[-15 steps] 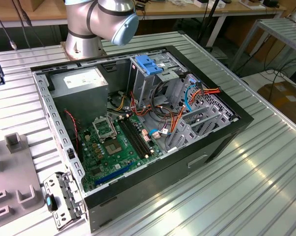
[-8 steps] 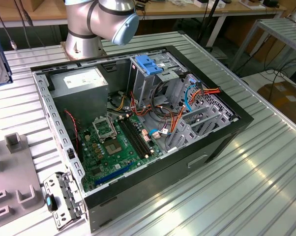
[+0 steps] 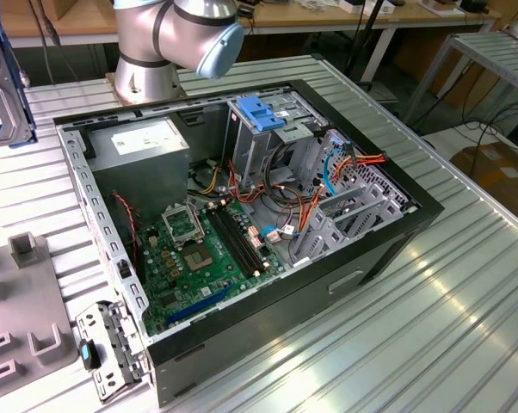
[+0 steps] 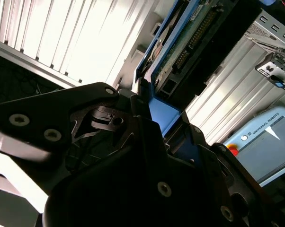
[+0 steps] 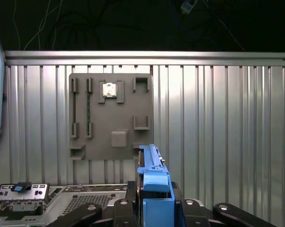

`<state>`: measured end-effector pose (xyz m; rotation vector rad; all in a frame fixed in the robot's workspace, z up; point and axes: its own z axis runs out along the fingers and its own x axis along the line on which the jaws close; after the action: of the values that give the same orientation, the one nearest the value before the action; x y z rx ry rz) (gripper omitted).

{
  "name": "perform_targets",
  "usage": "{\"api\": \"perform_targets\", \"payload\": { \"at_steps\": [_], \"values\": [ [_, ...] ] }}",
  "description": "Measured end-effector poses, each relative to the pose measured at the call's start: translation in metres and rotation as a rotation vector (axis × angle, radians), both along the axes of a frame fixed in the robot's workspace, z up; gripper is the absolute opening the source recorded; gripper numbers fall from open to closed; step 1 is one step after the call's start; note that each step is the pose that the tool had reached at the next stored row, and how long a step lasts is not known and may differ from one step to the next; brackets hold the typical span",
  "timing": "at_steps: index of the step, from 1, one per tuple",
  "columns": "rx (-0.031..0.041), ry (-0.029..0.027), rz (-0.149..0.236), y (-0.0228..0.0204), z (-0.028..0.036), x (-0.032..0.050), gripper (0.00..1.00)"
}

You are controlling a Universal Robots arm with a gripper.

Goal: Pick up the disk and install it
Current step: 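Pick up the disk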

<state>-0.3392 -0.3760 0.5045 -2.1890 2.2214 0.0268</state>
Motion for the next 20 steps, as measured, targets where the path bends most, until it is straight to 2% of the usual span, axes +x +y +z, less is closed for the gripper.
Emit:
{"api": "perform_targets", "payload": {
  "at_steps": [20],
  "values": [
    [0.0,0.0,0.0,-0.0006,0.0,0.0279,0.37]
  ]
}}
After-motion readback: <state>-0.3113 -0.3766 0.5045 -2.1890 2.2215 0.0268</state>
